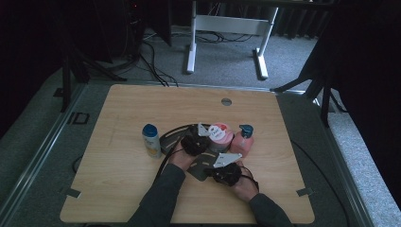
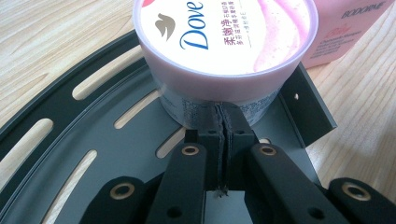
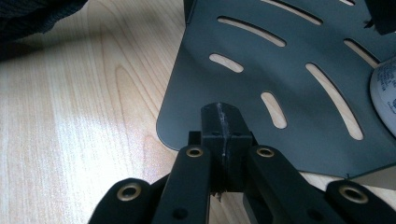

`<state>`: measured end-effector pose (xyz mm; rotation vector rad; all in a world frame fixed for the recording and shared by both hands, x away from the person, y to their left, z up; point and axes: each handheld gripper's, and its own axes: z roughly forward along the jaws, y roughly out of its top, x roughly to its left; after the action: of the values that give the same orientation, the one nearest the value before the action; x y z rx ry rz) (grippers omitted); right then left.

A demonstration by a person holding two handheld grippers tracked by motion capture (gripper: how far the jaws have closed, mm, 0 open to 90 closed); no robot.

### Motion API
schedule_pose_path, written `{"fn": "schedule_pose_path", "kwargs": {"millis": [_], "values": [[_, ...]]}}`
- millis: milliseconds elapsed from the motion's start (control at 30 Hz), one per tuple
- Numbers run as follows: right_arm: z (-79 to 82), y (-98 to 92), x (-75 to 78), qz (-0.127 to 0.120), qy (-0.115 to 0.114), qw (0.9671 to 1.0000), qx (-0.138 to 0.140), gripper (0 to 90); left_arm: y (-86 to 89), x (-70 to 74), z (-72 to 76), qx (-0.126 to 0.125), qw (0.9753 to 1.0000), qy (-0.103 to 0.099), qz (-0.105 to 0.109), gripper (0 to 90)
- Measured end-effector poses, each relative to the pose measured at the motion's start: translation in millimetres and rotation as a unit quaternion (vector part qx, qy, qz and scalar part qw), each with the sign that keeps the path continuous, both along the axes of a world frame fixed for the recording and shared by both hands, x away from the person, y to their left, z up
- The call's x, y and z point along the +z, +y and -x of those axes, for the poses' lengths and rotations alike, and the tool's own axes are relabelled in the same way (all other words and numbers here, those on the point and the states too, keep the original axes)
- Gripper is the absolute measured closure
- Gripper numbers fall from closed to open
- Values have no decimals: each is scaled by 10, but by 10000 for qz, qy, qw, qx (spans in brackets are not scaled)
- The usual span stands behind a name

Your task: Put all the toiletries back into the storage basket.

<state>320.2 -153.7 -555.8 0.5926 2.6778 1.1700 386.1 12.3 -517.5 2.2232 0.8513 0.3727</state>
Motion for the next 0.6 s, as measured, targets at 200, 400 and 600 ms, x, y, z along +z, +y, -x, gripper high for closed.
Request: {"fn": "schedule_pose_path", "kwargs": {"millis": [200, 400, 600], "values": [[-2, -3, -1, -7, 3, 10000, 4, 900, 15, -4, -11, 3, 10000, 30, 50, 848], [-4, -8, -5, -39, 8, 10000, 7, 899, 41, 4, 5, -41, 10000, 57, 58, 804], [-8, -13, -5, -58, 30, 10000, 13, 896, 123, 29, 49, -42, 9999, 84, 88, 771]]}}
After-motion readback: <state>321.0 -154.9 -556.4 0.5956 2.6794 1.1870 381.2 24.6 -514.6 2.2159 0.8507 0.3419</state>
